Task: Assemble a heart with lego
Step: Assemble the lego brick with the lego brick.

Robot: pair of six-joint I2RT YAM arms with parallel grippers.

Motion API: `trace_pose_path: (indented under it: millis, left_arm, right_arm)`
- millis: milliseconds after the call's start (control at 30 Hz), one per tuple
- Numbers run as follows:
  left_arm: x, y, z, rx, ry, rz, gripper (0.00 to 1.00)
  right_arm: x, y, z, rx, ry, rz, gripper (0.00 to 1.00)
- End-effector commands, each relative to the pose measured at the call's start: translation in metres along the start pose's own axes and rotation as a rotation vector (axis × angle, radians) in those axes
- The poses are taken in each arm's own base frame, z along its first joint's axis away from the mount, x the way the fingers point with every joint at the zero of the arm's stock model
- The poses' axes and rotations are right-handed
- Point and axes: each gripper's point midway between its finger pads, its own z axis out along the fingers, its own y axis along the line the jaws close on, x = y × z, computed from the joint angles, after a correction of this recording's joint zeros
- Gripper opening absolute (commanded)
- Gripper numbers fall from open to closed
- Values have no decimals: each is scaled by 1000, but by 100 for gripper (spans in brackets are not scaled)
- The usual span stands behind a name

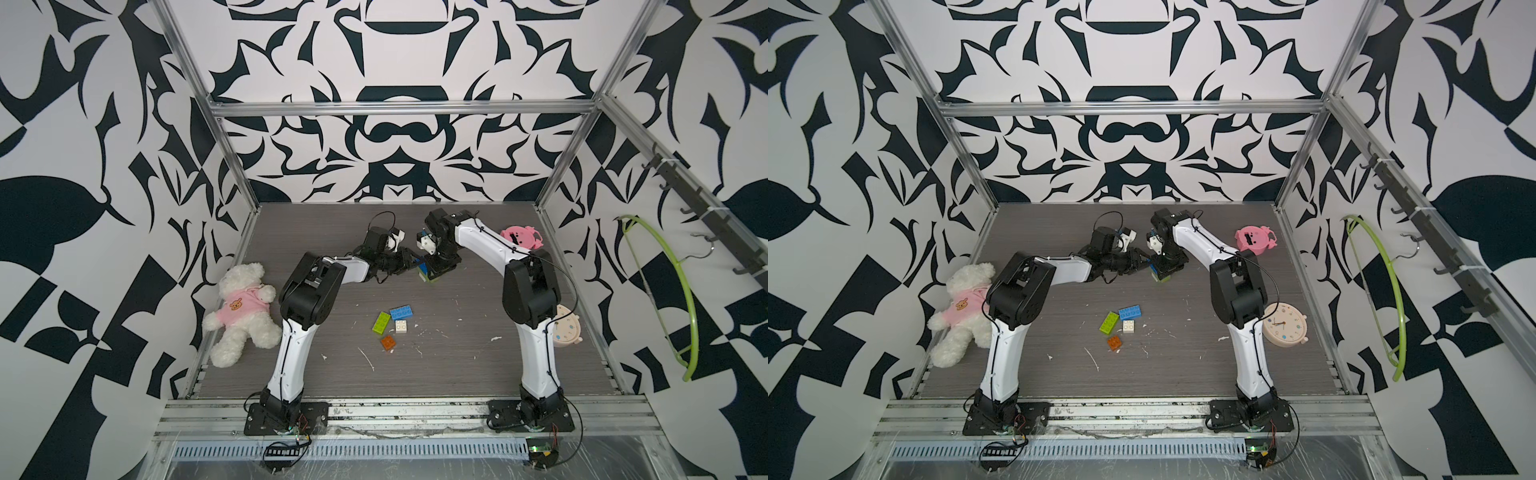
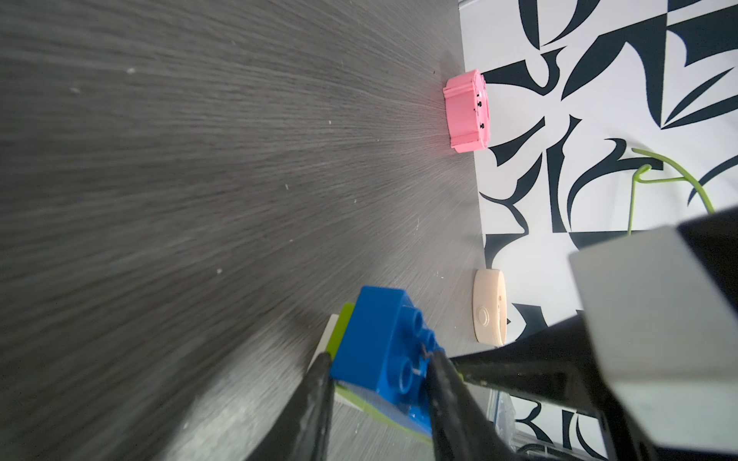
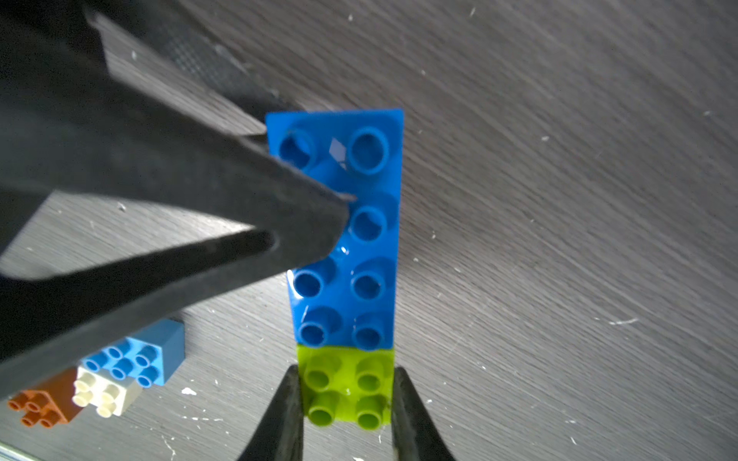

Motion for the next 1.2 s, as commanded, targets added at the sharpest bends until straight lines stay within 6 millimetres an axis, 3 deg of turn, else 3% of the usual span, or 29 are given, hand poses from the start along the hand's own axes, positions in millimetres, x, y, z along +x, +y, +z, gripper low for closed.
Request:
trace_pose_path:
  millis: [0, 367, 500, 600, 833, 1167]
  left_arm:
    - [10, 11, 6, -10, 35, -24, 41]
    - [10, 10, 5, -11, 34, -23, 40]
    - [11, 11, 4, -11, 34, -23, 40]
    - [11, 9, 2, -11, 32, -21, 40]
    - [10, 4, -7, -31, 25, 3, 40]
    - [24, 7, -20, -56, 29, -2, 40]
  right_arm:
    - [5, -11, -7, 52, 34, -11, 15]
    - [1, 3, 23, -48, 78, -19, 15]
    - [-1, 2, 23, -48, 72, -17, 15]
    - [-6, 4, 7, -46, 41, -21, 18]
    - [-12, 11, -41, -16, -68, -32, 46]
    - [-7, 16, -63, -28, -156, -19, 51]
